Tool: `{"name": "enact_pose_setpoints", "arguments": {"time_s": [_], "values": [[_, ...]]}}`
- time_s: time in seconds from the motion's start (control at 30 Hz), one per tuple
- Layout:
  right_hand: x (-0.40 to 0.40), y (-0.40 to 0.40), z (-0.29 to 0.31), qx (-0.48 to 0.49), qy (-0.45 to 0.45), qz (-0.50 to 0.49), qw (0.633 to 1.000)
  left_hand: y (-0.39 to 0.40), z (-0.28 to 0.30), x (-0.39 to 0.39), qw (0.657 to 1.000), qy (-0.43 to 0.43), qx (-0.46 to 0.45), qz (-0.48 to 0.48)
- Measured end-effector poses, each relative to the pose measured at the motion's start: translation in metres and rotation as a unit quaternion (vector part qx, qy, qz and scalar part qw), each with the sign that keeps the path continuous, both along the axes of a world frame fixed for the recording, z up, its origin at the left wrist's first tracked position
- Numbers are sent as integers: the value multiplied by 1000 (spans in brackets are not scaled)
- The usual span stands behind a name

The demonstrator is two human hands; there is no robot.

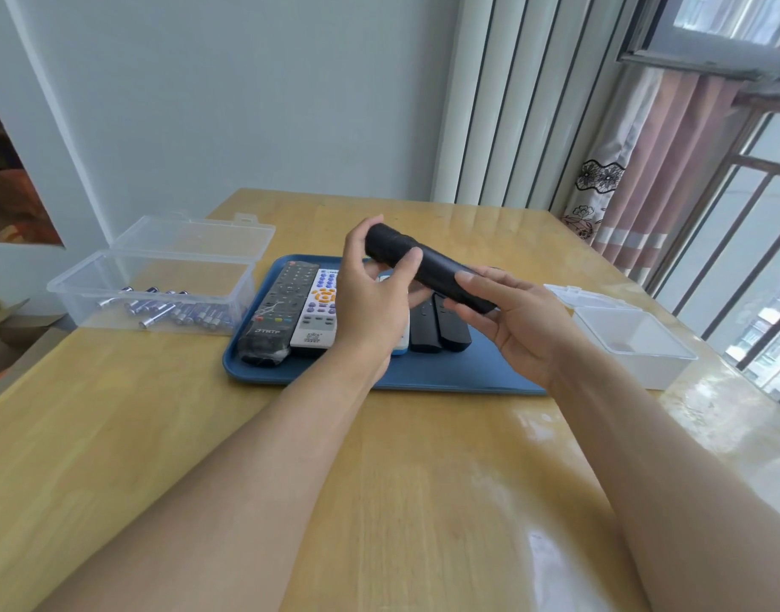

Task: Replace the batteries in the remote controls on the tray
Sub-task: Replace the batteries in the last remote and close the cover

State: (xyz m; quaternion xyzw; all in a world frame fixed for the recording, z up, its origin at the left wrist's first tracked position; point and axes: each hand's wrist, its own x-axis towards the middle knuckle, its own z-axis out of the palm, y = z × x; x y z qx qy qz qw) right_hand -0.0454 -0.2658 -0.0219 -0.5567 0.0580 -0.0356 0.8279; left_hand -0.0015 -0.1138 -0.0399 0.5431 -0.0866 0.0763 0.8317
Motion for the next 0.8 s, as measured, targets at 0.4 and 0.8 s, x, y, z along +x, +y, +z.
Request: {"name": "enact_pose_setpoints", "arguments": {"time_s": [0.4, 0.8], "values": [[6, -28, -13, -576, -16, -237, 782, -5, -15, -20, 786, -181, 589, -45], [7, -17, -16, -770, 18, -68, 634, -7, -23, -14, 696, -174, 692, -82]]}}
